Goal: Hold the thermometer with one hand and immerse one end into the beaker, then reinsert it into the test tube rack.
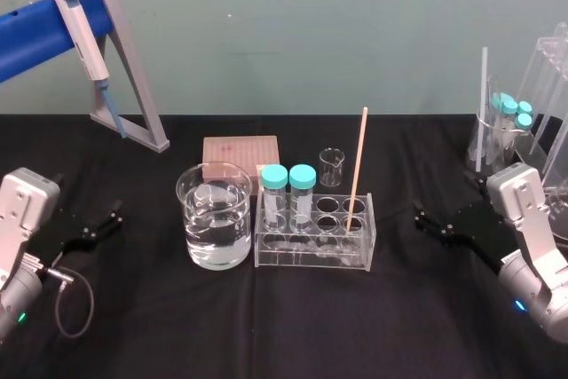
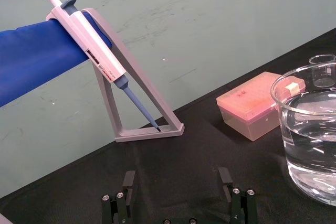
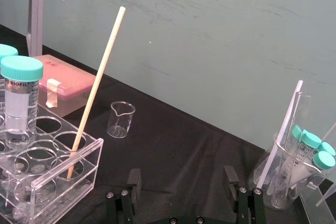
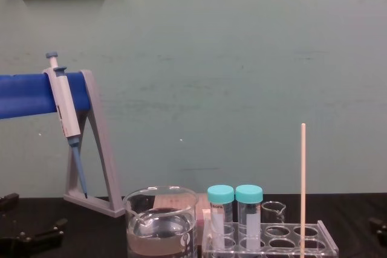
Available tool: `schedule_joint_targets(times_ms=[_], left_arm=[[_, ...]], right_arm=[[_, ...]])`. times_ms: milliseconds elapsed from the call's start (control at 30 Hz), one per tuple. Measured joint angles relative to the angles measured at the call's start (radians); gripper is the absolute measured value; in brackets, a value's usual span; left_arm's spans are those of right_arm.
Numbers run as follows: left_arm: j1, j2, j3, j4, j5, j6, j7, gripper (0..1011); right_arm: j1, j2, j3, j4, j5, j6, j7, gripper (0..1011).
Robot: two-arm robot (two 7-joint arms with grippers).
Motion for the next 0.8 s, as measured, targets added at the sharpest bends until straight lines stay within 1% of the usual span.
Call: schedule_joint_targets(times_ms=[800], left_arm=[[0.0,0.0,0.0,0.0,0.0,0.0,0.0,1004]], right_arm=[[0.0,0.0,0.0,0.0,0.0,0.0,0.0,1003]])
